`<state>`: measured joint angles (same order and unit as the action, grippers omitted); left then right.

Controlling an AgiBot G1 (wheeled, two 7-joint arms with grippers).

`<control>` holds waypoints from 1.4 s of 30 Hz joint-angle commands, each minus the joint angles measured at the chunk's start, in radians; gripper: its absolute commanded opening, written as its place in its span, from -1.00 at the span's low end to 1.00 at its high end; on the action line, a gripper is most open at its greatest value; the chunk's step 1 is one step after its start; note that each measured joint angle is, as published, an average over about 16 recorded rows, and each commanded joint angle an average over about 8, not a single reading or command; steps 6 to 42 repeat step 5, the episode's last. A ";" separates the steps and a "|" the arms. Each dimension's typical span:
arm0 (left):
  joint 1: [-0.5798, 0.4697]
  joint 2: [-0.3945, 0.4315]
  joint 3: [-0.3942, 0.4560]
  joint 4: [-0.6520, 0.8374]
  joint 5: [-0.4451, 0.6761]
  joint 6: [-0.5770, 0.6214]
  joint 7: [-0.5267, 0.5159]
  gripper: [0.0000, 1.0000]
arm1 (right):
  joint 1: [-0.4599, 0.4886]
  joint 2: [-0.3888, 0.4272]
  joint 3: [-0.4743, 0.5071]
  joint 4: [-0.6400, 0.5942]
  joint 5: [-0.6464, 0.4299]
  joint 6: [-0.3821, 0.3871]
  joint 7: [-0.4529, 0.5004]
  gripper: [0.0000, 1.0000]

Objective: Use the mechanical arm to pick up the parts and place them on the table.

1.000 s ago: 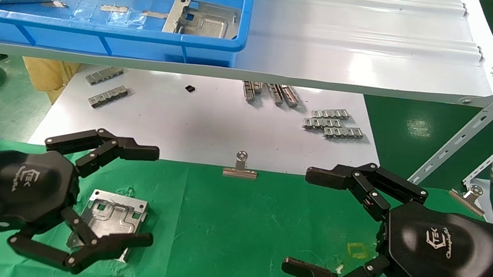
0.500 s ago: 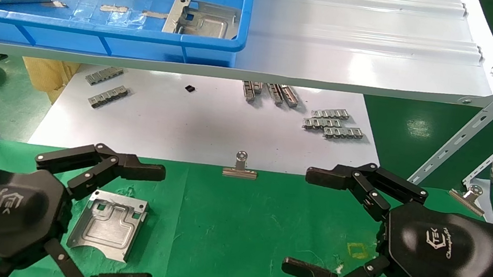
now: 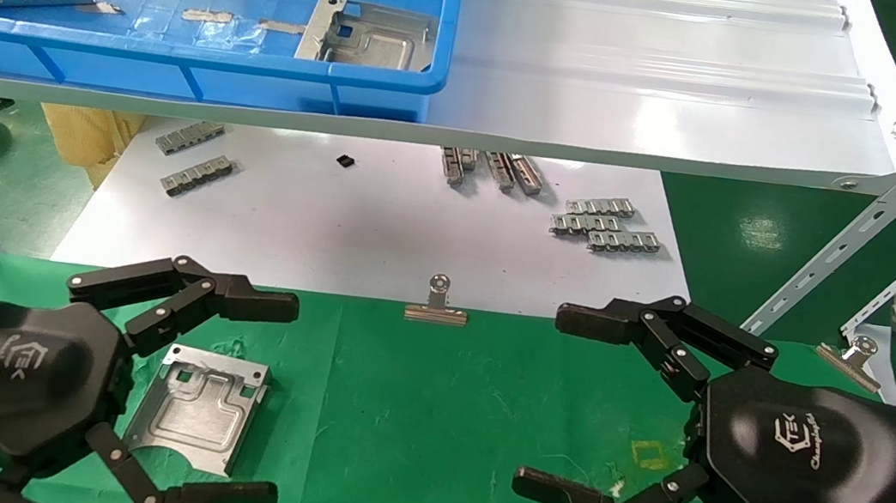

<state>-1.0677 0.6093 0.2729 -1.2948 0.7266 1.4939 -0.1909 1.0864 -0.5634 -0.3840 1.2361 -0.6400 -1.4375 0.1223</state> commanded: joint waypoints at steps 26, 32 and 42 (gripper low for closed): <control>-0.003 0.001 0.003 0.005 0.002 0.000 0.001 1.00 | 0.000 0.000 0.000 0.000 0.000 0.000 0.000 1.00; -0.003 0.001 0.003 0.005 0.002 0.000 0.001 1.00 | 0.000 0.000 0.000 0.000 0.000 0.000 0.000 1.00; -0.003 0.001 0.003 0.005 0.002 0.000 0.001 1.00 | 0.000 0.000 0.000 0.000 0.000 0.000 0.000 1.00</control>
